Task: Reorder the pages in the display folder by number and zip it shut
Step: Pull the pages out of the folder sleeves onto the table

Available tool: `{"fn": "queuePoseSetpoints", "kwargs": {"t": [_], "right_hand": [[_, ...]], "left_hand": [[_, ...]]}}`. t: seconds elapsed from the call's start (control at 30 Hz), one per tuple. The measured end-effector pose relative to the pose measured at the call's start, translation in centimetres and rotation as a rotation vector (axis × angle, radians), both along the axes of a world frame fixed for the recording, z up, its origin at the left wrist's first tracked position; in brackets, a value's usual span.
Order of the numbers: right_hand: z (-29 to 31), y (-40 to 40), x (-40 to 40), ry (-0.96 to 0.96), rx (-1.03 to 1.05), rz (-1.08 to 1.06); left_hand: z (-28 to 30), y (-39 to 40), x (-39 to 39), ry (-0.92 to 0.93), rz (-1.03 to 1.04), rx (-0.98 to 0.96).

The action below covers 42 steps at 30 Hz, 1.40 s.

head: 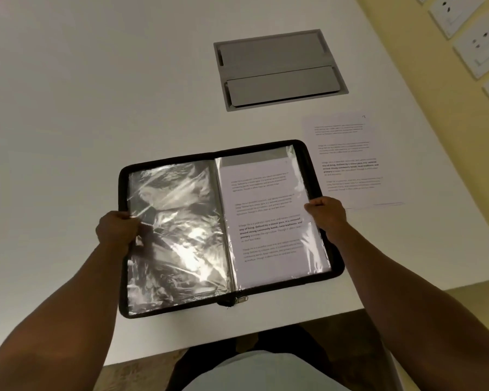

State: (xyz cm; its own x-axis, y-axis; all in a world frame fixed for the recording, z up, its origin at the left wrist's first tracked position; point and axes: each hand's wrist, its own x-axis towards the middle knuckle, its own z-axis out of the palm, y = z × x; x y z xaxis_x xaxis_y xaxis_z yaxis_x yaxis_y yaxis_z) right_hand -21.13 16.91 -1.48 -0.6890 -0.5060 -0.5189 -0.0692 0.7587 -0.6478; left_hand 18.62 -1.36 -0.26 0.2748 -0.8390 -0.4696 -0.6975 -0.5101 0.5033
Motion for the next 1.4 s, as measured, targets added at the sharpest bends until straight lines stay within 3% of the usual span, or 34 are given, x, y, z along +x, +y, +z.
{"fn": "queuePoseSetpoints", "kwargs": {"t": [0.1,0.23,0.37,0.53,0.67,0.83,1.0,1.4], "right_hand": [[0.4,-0.8,0.0,-0.052,-0.035,-0.016],[0.8,-2.9,-0.2,-0.092,-0.082,-0.019],[1.0,-5.7,-0.8,-0.058,-0.079,0.049],[1.3,-10.1,-1.9,0.007,-0.035,0.171],[1.5,-13.9,-2.8,0.042,-0.059,0.249],[2.1,-17.8,-3.8,-0.064,-0.084,0.354],[3.1,-19.9,-5.1,-0.077,-0.015,0.579],[3.0,-20.2,-5.9,0.160,0.045,0.765]], "left_hand": [[0.6,0.7,-2.6,-0.236,-0.064,-0.205],[0.3,1.1,-7.7,-0.096,-0.403,-0.402],[1.2,1.4,-14.3,0.138,-0.644,-0.263],[1.8,-0.4,-20.5,0.167,-0.876,-0.179],[1.2,-3.1,-22.8,0.146,-0.878,-0.165],[0.0,-6.0,-24.3,0.055,-0.932,-0.151],[-1.1,-7.5,-25.2,-0.030,-1.005,-0.151],[-0.7,-8.2,-24.2,0.176,-0.871,-0.177]]}}
